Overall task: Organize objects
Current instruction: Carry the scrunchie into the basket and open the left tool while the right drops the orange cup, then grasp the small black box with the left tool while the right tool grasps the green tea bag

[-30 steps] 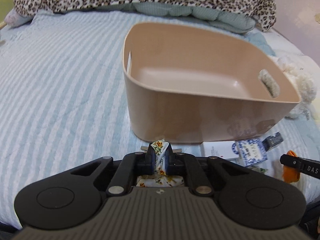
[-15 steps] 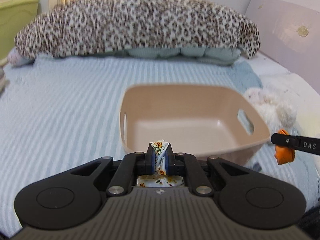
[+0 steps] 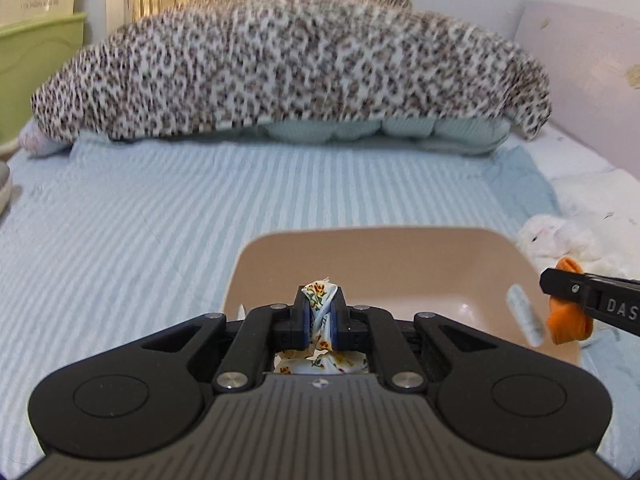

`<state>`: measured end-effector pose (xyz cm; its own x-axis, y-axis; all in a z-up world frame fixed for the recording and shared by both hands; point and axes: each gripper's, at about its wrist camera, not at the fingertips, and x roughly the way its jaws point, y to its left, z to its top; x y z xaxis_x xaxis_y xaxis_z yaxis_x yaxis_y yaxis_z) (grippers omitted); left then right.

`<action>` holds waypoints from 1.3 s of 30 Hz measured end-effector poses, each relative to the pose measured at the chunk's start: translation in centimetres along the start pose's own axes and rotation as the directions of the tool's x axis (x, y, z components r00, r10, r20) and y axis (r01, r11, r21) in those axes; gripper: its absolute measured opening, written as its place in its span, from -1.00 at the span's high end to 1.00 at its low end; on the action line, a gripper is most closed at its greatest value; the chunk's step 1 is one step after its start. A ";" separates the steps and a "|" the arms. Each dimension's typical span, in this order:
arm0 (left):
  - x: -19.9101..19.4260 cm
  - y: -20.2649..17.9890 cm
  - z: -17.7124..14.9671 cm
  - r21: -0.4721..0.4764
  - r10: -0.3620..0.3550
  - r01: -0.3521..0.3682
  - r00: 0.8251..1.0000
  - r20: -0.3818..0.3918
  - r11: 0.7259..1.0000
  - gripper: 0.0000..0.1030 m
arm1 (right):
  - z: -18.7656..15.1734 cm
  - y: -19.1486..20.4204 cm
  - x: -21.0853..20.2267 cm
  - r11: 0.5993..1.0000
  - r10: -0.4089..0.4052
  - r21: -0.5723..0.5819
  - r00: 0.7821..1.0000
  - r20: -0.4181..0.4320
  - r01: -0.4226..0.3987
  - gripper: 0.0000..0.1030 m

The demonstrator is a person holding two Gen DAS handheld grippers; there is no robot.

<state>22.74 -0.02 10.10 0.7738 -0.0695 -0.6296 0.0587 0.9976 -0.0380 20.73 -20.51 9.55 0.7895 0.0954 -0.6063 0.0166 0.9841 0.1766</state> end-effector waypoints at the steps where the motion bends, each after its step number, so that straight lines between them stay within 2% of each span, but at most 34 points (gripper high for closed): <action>1: 0.9 -0.1 -0.1 0.004 0.014 -0.014 1.000 -0.012 1.000 0.80 | -0.1 0.2 0.6 1.000 -0.003 -0.006 1.000 0.001 0.003 0.75; 4: 3.2 -0.1 -0.6 0.004 0.033 -0.033 0.998 -0.053 0.999 0.80 | -0.8 0.9 1.9 0.999 -0.031 -0.040 0.999 -0.020 0.030 0.75; 7: 5.1 0.0 -1.5 -0.001 0.041 -0.041 0.993 -0.107 0.999 0.80 | -1.5 1.0 3.1 0.999 -0.033 -0.025 0.997 -0.069 0.032 0.74; 11: 6.2 -0.4 -2.9 0.040 0.053 -0.048 0.988 -0.145 0.998 0.79 | -2.8 0.9 4.9 0.998 -0.063 -0.035 0.990 -0.127 0.059 0.72; 13: 6.2 -0.4 -3.4 0.040 0.051 -0.046 0.987 -0.151 0.998 0.73 | -3.3 0.9 5.4 0.997 -0.072 -0.044 0.987 -0.144 0.066 0.59; 14: 6.0 -0.4 -3.5 0.035 0.048 -0.043 0.987 -0.152 0.998 0.72 | -3.6 0.9 5.3 0.997 -0.070 -0.045 0.986 -0.149 0.064 0.36; 15: 5.8 -0.3 -3.5 0.026 0.040 -0.036 0.988 -0.152 0.999 0.69 | -3.6 0.9 5.0 0.997 -0.070 -0.043 0.986 -0.148 0.064 0.26; 16: 5.4 -0.2 -3.4 0.018 0.032 -0.030 0.988 -0.152 0.999 0.52 | -3.6 0.9 4.6 0.997 -0.067 -0.040 0.988 -0.140 0.062 0.18; 17: 5.0 -0.3 -3.3 0.011 0.030 -0.028 0.988 -0.149 1.000 0.16 | -3.5 0.9 4.1 0.997 -0.068 -0.040 0.989 -0.131 0.063 -0.01; 18: 4.4 -0.3 -3.1 0.004 0.037 -0.037 0.990 -0.138 0.999 -0.04 | -3.4 1.0 3.6 0.997 -0.071 -0.042 0.990 -0.120 0.067 -0.20; 19: 3.6 -0.2 -2.9 -0.005 0.051 -0.052 0.992 -0.118 0.999 -0.38 | -3.3 1.1 2.9 0.997 -0.073 -0.047 0.992 -0.106 0.069 -0.28; 20: 2.8 -0.2 -2.6 -0.015 0.062 -0.063 0.993 -0.098 0.998 -0.53 | -3.0 1.1 2.4 0.996 -0.073 -0.050 0.993 -0.096 0.068 -0.40; 24: -0.1 0.0 -2.1 -0.016 0.057 -0.058 0.996 -0.066 0.998 -0.59 | -2.6 1.1 -0.1 0.997 -0.067 -0.053 0.994 -0.089 0.063 -0.77; 26: -1.4 -0.1 -2.3 -0.007 0.063 -0.063 0.997 -0.055 0.998 -0.67 | -2.6 1.0 -1.5 0.997 -0.067 -0.053 0.995 -0.077 0.063 -0.87; 31: -4.2 -0.5 -3.6 0.008 0.049 -0.049 0.997 -0.058 0.999 -0.67 | -3.7 0.7 -4.9 0.996 -0.076 -0.046 0.996 -0.047 0.073 -0.95; 39: -7.1 -0.5 -6.7 0.046 0.032 -0.028 0.997 -0.076 0.999 -0.74 | -7.3 -0.4 -8.1 0.994 -0.105 -0.045 0.991 -0.087 0.101 -1.00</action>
<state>13.03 0.03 9.39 0.7252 -0.0372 -0.6875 0.0661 0.9977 0.0157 9.87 -20.62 8.77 0.7270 0.0046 -0.6867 0.0687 0.9945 0.0794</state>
